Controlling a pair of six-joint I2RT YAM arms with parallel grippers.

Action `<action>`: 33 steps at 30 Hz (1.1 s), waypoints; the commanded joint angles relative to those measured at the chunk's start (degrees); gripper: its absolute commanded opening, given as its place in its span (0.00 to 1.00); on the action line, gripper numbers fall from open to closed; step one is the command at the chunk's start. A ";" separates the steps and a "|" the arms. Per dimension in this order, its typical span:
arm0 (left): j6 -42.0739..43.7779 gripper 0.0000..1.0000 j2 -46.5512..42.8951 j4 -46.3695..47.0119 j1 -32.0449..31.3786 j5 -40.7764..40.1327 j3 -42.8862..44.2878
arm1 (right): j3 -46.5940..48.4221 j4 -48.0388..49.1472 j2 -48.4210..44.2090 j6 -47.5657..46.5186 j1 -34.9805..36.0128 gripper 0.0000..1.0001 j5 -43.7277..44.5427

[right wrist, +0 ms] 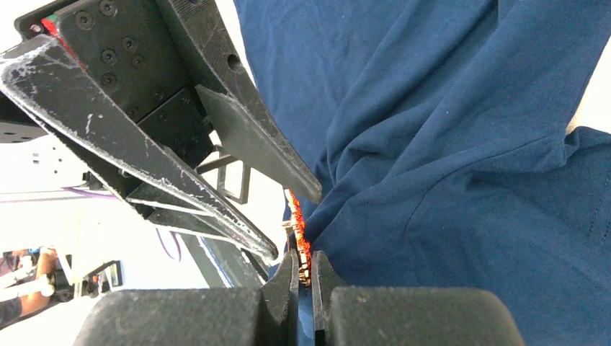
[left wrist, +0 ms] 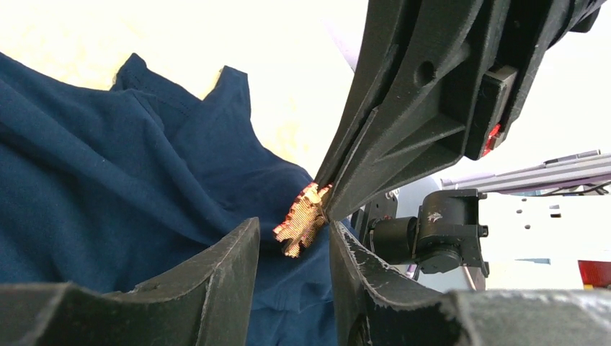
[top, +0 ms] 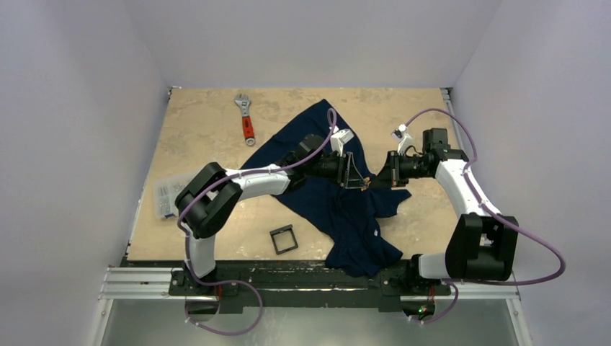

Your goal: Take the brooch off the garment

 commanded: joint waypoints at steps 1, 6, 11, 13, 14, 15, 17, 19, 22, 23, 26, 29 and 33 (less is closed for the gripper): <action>-1.24 0.39 0.83 2.41 0.37 0.33 1.77 | -0.72 1.86 -2.30 0.92 -0.23 0.00 -1.12; -1.47 0.36 1.29 2.71 0.37 0.54 2.21 | -1.44 2.12 -2.99 0.75 -0.18 0.00 -1.69; -1.86 0.38 1.44 4.91 0.39 1.79 1.72 | -1.96 2.45 -3.20 0.82 -0.16 0.00 -1.85; -1.86 0.39 1.34 6.30 0.44 2.79 1.28 | -2.06 2.71 -3.28 0.83 -0.23 0.00 -2.06; -1.87 0.39 1.22 6.93 0.43 3.46 1.15 | -2.11 2.92 -3.33 0.87 -0.23 0.00 -2.22; -1.86 0.39 1.14 7.39 0.50 4.08 1.00 | -2.18 3.10 -3.37 0.99 -0.21 0.00 -2.47; -1.99 0.38 1.08 7.68 0.61 4.43 0.69 | -2.39 3.07 -3.50 0.90 -0.16 0.00 -2.59; -2.20 0.38 1.18 7.72 0.61 4.30 0.59 | -2.54 3.00 -3.77 0.38 -0.23 0.00 -2.86; -2.24 0.36 1.38 7.04 0.58 3.85 1.06 | -3.04 3.09 -4.45 0.10 -0.15 0.00 -3.57; -1.90 0.35 1.46 6.48 0.64 3.69 1.27 | -3.22 3.17 -4.64 -0.02 -0.21 0.00 -3.84; -0.96 0.31 1.77 4.64 0.64 3.13 1.80 | -3.41 3.04 -5.19 -0.36 -0.20 0.00 -4.45; -0.79 0.28 1.90 3.54 0.66 2.20 1.99 | -3.40 2.56 -5.39 -1.02 -0.21 0.00 -5.30; -0.82 0.26 1.97 2.70 0.66 1.41 2.16 | -3.56 2.13 -5.93 -1.56 -0.22 0.00 -6.10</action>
